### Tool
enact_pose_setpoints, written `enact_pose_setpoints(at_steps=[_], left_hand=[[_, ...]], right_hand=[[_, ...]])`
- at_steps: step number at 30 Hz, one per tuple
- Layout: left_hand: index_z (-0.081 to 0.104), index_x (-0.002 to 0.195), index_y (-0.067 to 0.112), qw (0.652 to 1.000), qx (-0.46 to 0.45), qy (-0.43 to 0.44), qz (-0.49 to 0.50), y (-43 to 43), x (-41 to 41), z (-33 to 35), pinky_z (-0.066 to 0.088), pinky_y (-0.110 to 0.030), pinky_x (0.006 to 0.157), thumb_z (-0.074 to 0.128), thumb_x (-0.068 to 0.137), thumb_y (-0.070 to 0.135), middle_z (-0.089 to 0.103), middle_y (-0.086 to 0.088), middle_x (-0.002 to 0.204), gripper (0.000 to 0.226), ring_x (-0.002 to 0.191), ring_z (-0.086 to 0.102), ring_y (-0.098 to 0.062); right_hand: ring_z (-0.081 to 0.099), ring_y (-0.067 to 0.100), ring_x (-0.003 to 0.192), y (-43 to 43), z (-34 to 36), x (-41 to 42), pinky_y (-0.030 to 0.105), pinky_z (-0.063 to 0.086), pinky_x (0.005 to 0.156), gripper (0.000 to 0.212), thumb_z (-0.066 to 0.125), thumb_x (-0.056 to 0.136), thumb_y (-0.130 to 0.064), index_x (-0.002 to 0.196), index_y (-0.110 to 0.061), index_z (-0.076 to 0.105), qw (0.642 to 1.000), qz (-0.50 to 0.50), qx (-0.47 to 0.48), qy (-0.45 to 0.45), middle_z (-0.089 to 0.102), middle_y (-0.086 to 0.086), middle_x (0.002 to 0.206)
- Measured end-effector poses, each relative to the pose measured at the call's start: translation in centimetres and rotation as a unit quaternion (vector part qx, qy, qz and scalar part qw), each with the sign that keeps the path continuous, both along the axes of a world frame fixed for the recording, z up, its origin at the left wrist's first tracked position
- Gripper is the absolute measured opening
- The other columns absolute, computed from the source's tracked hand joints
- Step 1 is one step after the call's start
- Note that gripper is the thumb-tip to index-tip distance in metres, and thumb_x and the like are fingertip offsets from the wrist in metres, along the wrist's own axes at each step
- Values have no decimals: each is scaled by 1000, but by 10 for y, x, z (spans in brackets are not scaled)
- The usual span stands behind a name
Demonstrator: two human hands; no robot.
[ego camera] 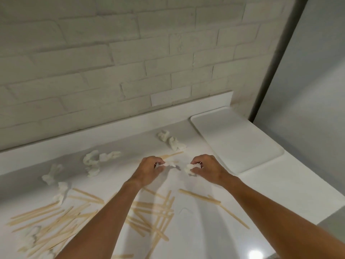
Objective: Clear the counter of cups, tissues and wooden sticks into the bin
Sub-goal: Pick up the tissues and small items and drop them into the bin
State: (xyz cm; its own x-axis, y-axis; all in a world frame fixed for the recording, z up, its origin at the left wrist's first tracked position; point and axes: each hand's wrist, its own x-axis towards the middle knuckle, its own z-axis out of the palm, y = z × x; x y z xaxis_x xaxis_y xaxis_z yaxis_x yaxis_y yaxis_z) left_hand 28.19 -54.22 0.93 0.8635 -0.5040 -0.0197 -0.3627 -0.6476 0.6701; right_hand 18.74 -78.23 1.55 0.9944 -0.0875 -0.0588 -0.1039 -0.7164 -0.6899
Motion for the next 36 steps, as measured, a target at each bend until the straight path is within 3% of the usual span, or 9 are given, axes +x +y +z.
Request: enact_pose_setpoints(at_steps=[4,9,15,20,24,28,30,33,36], left_hand=[[72,97,8,999,-28,-8,-31,-2,-23,10,50,-28,82,64,92,22,68,-5,95,16,86,62,-19],[68,78,12,993,-49,8,-104,-18,-57,11,44,-28,66,63,92,22,61,-2,73,18,63,49,-8],[69,79,14,979,-39,39,-195,-77,-119,3,43,-21,64,62,92,24,69,-3,76,18,64,57,-9],[72,86,14,958,-19,49,-283,-140,-177,1,44,-19,65,61,93,24,70,-1,82,16,72,61,-13],[73,97,10,935,-9,46,-353,-195,-221,-3,49,-26,75,61,94,25,71,2,92,19,81,64,-11],[71,92,12,908,10,56,-415,-253,-266,-17,53,-35,70,63,91,25,69,-3,82,16,72,65,-14],[70,89,14,900,26,59,-432,-279,-286,-28,50,-35,63,63,91,24,67,0,76,13,66,61,-14],[70,87,19,891,50,55,-448,-315,-314,-52,37,-18,57,63,92,27,58,12,70,12,61,51,-2],[69,85,15,885,95,69,-451,-345,-334,-85,31,-17,54,65,90,22,55,10,68,10,62,48,-6]], right_hand=[[57,1,67,-3,11,-35,18,45,64,7,71,85,-28,90,-22,71,995,-95,22,-29,64,-12,79],[63,15,63,-12,15,-103,32,53,68,9,72,86,-26,85,-18,68,980,-175,88,-36,68,3,75],[67,19,60,-35,4,-211,32,59,65,21,76,85,-24,102,-18,66,939,-303,159,-47,66,12,78],[67,20,68,-64,-6,-292,35,62,66,17,69,90,-24,100,-9,70,899,-396,177,-68,67,16,78],[63,16,72,-88,-16,-351,24,59,62,13,64,94,-19,92,-8,72,878,-437,182,-66,65,11,77],[61,9,64,-124,-33,-402,11,48,53,17,64,94,-21,93,-7,73,881,-459,112,-21,68,7,80],[65,14,66,-146,-47,-421,19,54,57,16,64,93,-24,93,-10,72,877,-470,104,3,70,6,81],[67,19,73,-180,-73,-445,33,58,67,11,65,93,-22,91,-12,70,867,-483,114,39,69,3,82],[63,18,83,-208,-103,-462,32,52,70,7,65,92,-20,86,-16,65,862,-487,122,73,67,1,86]])
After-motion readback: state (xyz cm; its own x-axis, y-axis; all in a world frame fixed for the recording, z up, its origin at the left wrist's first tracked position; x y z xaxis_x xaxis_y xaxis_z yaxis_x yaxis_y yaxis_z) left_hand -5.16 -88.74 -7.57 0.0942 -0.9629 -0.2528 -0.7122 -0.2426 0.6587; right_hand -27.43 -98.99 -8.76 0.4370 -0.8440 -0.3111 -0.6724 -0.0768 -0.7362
